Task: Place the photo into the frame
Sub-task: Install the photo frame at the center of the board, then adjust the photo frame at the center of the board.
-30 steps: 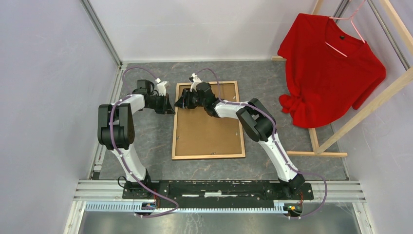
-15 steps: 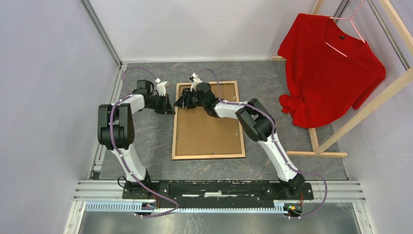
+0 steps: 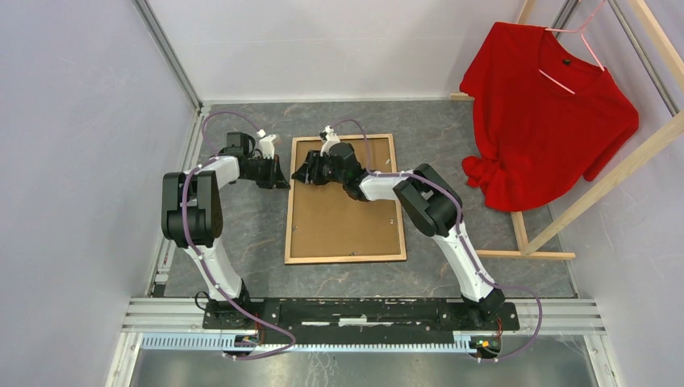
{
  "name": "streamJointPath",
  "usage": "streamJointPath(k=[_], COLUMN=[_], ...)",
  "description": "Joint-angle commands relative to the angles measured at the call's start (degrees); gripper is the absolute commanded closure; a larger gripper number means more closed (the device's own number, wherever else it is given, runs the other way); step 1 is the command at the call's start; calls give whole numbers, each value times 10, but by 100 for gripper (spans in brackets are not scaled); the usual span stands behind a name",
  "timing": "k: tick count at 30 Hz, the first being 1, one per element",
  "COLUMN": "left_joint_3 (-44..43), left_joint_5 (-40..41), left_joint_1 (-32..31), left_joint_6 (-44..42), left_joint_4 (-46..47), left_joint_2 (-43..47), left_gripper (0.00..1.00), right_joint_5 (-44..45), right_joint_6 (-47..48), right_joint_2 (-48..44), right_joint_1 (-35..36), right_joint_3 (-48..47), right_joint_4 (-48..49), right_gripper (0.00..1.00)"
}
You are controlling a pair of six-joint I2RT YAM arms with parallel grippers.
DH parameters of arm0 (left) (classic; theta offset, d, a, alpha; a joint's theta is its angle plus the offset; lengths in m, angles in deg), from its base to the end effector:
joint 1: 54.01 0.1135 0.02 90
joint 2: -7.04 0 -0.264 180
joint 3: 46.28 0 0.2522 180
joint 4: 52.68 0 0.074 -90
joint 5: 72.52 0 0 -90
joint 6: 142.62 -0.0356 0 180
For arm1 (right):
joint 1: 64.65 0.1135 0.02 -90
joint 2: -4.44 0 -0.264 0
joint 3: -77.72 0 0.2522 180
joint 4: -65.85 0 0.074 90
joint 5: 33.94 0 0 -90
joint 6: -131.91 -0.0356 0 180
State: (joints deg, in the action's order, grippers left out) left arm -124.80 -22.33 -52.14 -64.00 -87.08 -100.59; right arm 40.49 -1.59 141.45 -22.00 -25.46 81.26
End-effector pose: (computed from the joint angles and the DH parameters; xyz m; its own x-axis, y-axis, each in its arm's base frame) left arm 0.3661 -0.0109 0.1517 -0.8256 0.1247 -0.5503 0.4317 0.7676 -0.4737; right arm 0.3799 0.3630 0.1189 -0.7468 0.2137 -0.6298 -0.4493 0.5361 0.7146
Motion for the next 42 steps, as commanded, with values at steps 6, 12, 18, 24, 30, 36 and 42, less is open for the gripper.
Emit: streamJointPath(k=[6,12,18,24,30,36,42], left_joint_3=[13,12,14,15,0,11,81], left_joint_5=[18,16,17,17,26,53,108], left_joint_1=[0,-1,-1,0,6,12,-11], left_joint_6=[-24,-25,-25,-25,-57,-114,-178], left_joint_4=[-7,-6,-7,-10,-55,-101,-104], left_joint_2=[-12,-15,-14,-11,18,61,99], left_gripper=[91,91,91,91,87,80,75], right_joint_5=[10,3,0,-10,-20,14,88], right_joint_6=[1,-12,-30,-35,-22,19,51], right_joint_2=[14,42,61,64,-55,-223,-341], right_joint_1=[3,3,3,3,-32,-110,-216], right_joint_3=[-39,-69,-92,-108,0,142,301], right_joint_4=[-38,-42,-40,-44,-4,-27,-75], right_gripper=[44,44,44,44,28,7,2])
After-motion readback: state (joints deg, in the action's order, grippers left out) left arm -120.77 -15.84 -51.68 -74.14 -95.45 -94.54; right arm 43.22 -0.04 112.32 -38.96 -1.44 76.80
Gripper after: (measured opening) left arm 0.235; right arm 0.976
